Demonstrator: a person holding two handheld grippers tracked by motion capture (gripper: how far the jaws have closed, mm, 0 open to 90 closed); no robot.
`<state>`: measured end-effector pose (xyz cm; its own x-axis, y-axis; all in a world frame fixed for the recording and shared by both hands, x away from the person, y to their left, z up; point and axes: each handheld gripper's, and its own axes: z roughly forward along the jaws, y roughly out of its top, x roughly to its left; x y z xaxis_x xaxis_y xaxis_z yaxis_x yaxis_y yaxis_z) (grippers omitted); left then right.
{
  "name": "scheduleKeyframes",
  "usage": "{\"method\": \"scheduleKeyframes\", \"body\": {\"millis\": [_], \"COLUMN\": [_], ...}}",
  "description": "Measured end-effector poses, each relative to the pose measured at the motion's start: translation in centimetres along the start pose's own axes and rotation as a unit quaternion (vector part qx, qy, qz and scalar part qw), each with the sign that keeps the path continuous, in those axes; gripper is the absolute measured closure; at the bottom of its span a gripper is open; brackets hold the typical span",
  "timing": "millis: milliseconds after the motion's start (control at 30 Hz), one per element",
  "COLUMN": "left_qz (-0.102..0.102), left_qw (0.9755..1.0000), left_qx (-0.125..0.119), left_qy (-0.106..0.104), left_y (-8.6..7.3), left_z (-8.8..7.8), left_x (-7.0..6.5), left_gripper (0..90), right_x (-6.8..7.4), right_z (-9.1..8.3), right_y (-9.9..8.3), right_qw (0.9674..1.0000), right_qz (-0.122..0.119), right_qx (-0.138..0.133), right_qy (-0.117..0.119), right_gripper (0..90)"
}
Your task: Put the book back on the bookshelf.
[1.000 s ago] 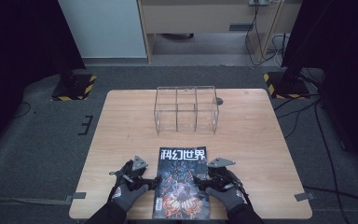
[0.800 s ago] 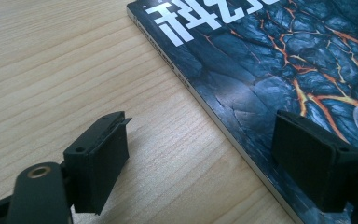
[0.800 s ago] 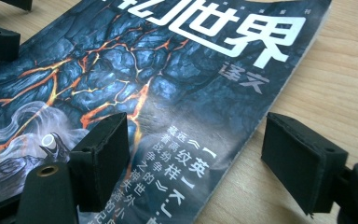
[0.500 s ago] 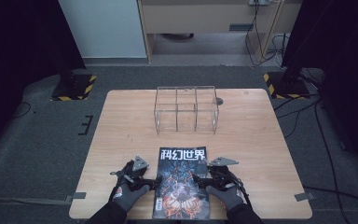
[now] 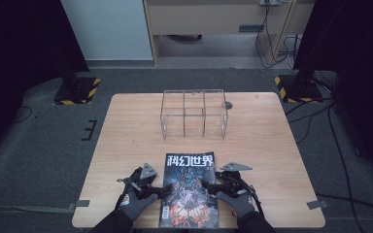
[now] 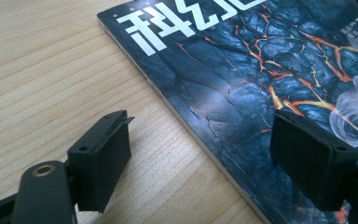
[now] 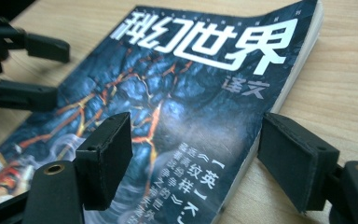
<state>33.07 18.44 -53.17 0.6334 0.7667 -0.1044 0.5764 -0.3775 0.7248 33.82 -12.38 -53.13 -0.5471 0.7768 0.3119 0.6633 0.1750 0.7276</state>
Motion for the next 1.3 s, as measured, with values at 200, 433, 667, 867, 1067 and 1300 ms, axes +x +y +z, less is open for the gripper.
{"method": "scheduleKeyframes", "body": {"millis": [200, 433, 667, 867, 1067, 1300], "left_qz": [0.000, 0.008, 0.011, 0.014, 0.014, 0.012], "left_qw": [1.0000, 0.9999, 0.9998, 0.9997, 0.9997, 0.9997], "left_qx": [-0.002, -0.005, -0.008, -0.009, -0.010, -0.009], "left_qy": [0.000, -0.011, -0.016, -0.019, -0.020, -0.017], "left_y": [0.0, 0.0, 0.0, 0.1, 0.1, 0.1], "left_z": [0.0, 0.2, 0.4, 0.5, 0.5, 0.5], "left_x": [0.0, -0.5, -0.8, -1.0, -1.1, -1.2], "left_gripper": [19.3, 20.2, 21.0, 21.3, 22.5, 22.7], "right_x": [0.0, -0.5, -0.8, -0.6, -0.6, -0.5], "right_z": [0.1, 0.0, -0.3, 0.0, 0.1, 0.2], "right_y": [-0.1, -0.3, -0.1, -0.3, -0.4, -0.4], "right_qw": [0.9999, 0.9987, 0.9967, 0.9970, 0.9974, 0.9974], "right_qz": [0.005, 0.048, 0.071, 0.065, 0.061, 0.062], "right_qx": [0.009, -0.008, -0.019, -0.013, -0.011, -0.013], "right_qy": [-0.003, 0.015, 0.034, 0.040, 0.037, 0.033], "right_gripper": [26.6, 27.0, 28.3, 28.5, 28.4, 27.8]}}
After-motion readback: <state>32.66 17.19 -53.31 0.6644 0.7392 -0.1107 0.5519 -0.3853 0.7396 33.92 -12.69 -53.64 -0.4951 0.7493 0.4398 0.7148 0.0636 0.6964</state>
